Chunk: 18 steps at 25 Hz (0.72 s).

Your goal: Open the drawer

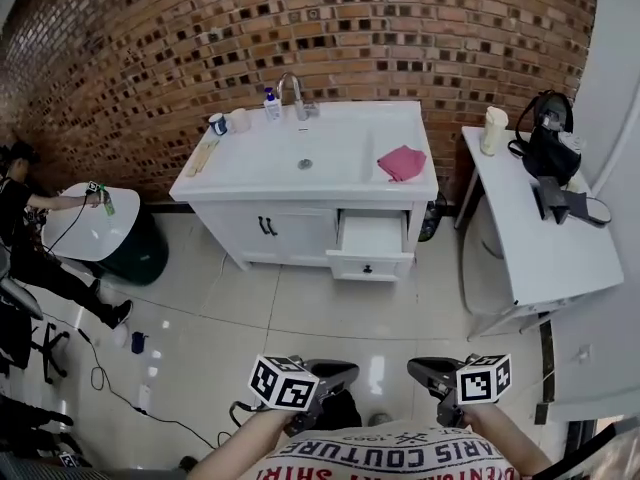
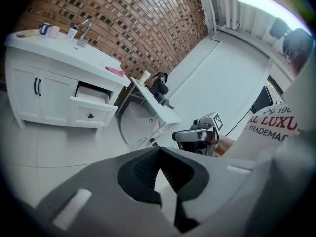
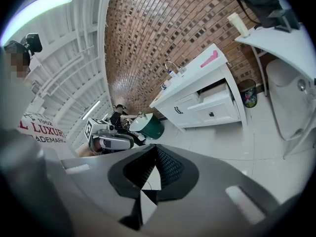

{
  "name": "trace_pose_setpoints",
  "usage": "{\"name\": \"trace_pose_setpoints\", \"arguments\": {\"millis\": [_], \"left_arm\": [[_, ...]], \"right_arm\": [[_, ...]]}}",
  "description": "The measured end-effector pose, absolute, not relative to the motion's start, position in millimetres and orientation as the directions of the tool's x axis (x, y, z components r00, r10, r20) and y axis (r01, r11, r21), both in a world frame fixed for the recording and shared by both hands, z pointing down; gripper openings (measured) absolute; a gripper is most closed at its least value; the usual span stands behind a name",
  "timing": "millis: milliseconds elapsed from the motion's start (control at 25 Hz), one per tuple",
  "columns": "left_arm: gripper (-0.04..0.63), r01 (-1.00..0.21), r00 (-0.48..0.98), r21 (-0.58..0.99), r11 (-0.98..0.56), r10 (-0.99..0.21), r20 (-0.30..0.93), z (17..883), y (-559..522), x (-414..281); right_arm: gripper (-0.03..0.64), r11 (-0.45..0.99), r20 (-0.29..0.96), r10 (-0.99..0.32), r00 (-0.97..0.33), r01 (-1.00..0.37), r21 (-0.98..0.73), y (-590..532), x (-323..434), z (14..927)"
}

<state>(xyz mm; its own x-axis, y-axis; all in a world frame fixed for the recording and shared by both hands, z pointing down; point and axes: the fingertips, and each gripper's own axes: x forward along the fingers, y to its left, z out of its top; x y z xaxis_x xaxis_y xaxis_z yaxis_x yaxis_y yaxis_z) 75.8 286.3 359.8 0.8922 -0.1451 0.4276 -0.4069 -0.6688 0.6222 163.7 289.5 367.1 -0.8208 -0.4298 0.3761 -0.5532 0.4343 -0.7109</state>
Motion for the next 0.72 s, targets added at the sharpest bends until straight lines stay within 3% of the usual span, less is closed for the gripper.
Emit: {"name": "trace_pose_setpoints", "arguments": {"millis": [280, 440, 720], "left_arm": [[-0.014, -0.331, 0.927, 0.654, -0.68, -0.106, 0.359, 329, 314, 67], [-0.014, -0.354, 0.9, 0.588, -0.728, -0.094, 0.426, 332, 316, 46], [-0.014, -0.337, 0.908, 0.602, -0.724, -0.081, 0.41, 332, 319, 22]], "right_arm": [[0.006, 0.445, 0.321, -0.459, -0.828, -0.527, -0.723, 311, 126, 341], [0.006, 0.444, 0.319, -0.463, -0.827, -0.528, -0.724, 315, 101, 336], [0.006, 0.471, 0.351, -0.463, -0.814, -0.562, -0.68, 314, 71, 332]]}}
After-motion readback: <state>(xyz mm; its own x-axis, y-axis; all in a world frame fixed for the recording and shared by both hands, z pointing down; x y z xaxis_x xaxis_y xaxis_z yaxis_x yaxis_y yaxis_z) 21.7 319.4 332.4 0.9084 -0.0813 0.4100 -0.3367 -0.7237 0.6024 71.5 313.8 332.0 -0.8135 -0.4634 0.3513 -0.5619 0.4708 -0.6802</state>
